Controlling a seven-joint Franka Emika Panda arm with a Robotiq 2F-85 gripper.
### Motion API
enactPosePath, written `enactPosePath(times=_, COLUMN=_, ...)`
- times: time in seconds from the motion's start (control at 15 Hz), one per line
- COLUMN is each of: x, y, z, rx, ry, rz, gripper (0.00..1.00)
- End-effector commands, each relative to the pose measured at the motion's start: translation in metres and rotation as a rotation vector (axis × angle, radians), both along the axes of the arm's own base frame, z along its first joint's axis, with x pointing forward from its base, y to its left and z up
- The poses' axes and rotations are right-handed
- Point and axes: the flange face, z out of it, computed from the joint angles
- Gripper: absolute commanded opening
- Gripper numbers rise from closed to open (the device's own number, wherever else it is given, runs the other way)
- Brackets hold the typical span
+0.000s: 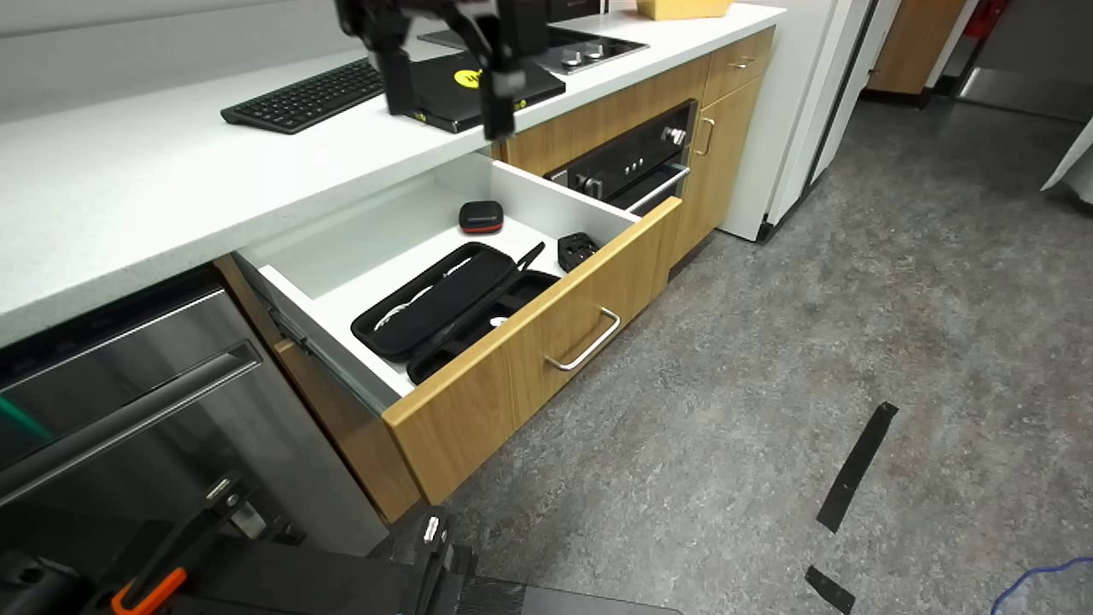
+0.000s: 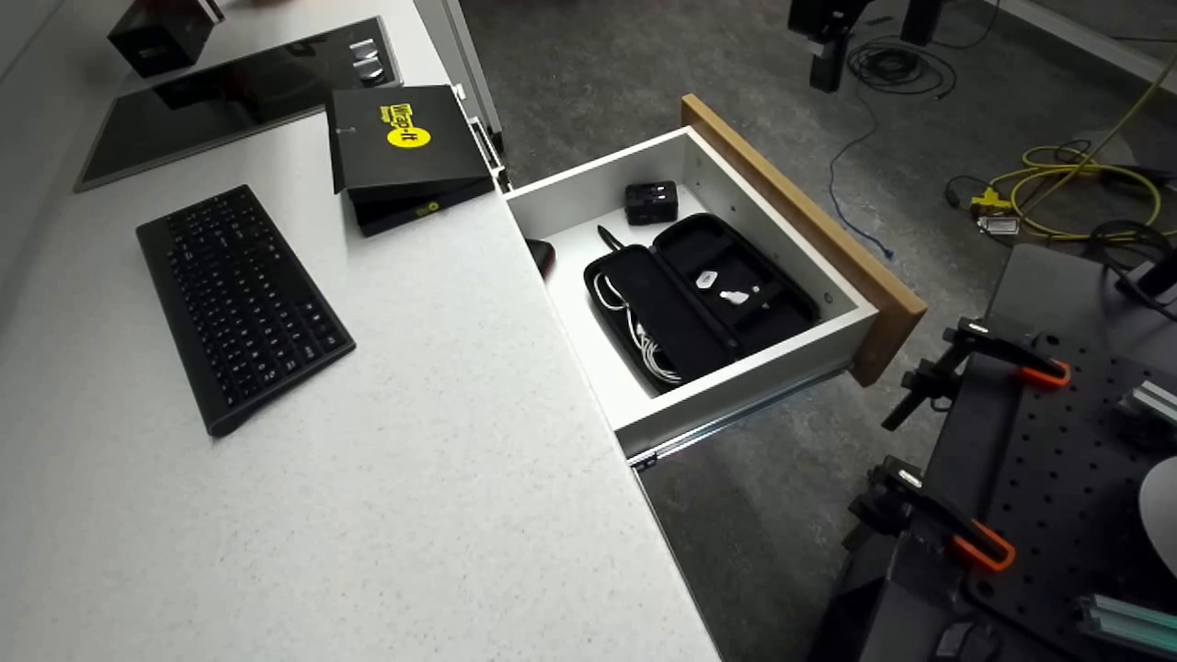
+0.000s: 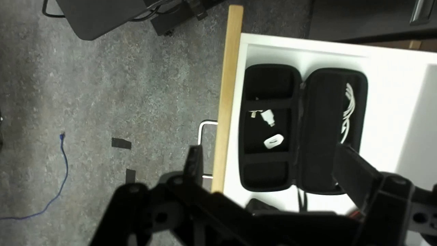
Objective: Fully close the open drawer
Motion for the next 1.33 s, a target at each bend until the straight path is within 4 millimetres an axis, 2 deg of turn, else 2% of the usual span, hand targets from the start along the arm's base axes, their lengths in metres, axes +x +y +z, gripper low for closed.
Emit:
enactPosePath(times=0.0, x=0.012, y=-0.059, z=-0.051, rx=0.009, ry=0.024, rz=-0.145, gripper=1.0)
enactPosePath(times=0.13, x=0.012, y=-0.082, z=-0.073, rx=0.046, ry=0.054, rz=-0.215, gripper=1.0)
enactPosePath(times=0.2, x=0.003, y=-0.065, z=-0.06, rx=0.031, ry=0.042, rz=-0.153, gripper=1.0)
enactPosePath(times=0.33, x=0.002, y=-0.073, z=-0.072, rx=0.038, ry=0.068, rz=-0.164, gripper=1.0)
enactPosePath(times=0.6, x=0.004, y=-0.067, z=-0.066, rx=0.034, ry=0.055, rz=-0.151, gripper=1.0)
enactPosePath(times=0.67, x=0.008, y=-0.063, z=-0.069, rx=-0.013, ry=-0.004, rz=-0.167, gripper=1.0)
enactPosePath(times=0.87, x=0.036, y=-0.091, z=-0.103, rx=-0.096, ry=-0.117, rz=-0.286, gripper=1.0)
enactPosePath(times=1.27, x=0.066, y=-0.158, z=-0.184, rx=-0.235, ry=-0.167, rz=-0.541, gripper=1.0)
